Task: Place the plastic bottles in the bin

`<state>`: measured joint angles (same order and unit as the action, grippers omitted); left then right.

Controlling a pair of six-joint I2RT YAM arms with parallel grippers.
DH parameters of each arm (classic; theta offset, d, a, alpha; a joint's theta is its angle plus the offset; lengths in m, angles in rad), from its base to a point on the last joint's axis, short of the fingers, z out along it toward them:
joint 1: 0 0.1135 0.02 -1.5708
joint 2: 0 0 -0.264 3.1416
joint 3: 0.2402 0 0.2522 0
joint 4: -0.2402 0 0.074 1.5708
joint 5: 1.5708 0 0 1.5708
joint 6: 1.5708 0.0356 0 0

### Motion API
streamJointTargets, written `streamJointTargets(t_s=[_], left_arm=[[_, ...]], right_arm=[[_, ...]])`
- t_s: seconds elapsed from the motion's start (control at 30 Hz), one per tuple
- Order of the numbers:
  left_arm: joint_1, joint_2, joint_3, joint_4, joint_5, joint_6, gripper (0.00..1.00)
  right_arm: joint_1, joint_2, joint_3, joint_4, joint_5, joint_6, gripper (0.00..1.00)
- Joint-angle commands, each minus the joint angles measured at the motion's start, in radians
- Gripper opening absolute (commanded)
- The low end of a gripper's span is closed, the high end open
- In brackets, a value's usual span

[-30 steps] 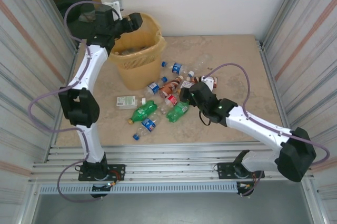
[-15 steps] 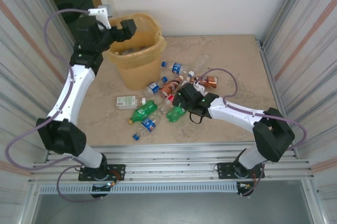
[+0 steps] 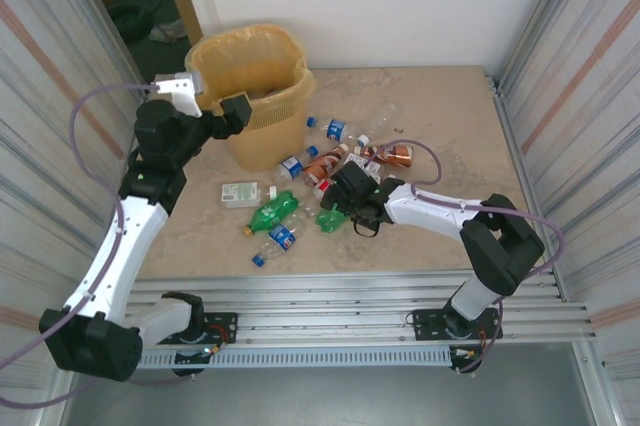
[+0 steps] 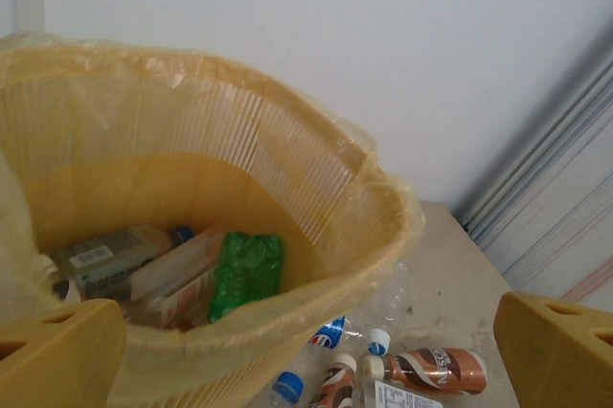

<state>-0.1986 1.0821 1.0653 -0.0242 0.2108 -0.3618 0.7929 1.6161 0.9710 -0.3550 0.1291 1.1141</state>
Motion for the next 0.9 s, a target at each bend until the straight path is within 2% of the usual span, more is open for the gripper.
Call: streamJointTargets(t_s=[0.0, 0.3, 0.87], left_arm=[[-0.008, -0.056, -0.062, 0.026, -0.04, -0.041, 0.99], [-0.019, -0.122, -0.16, 0.041, -0.056, -0.107, 0.99], [-0.032, -0.119, -0.174, 0.034, -0.071, -0.115, 0.99]], right_arm=[[0.011, 0.023, 0.003, -0.002, -0.028, 0.025, 1.0], [0.023, 0.025, -0.033, -0.04, -0.035, 0.033, 0.95], [0.025, 0.079, -0.02, -0.087, -0.018, -0.051, 0.69]])
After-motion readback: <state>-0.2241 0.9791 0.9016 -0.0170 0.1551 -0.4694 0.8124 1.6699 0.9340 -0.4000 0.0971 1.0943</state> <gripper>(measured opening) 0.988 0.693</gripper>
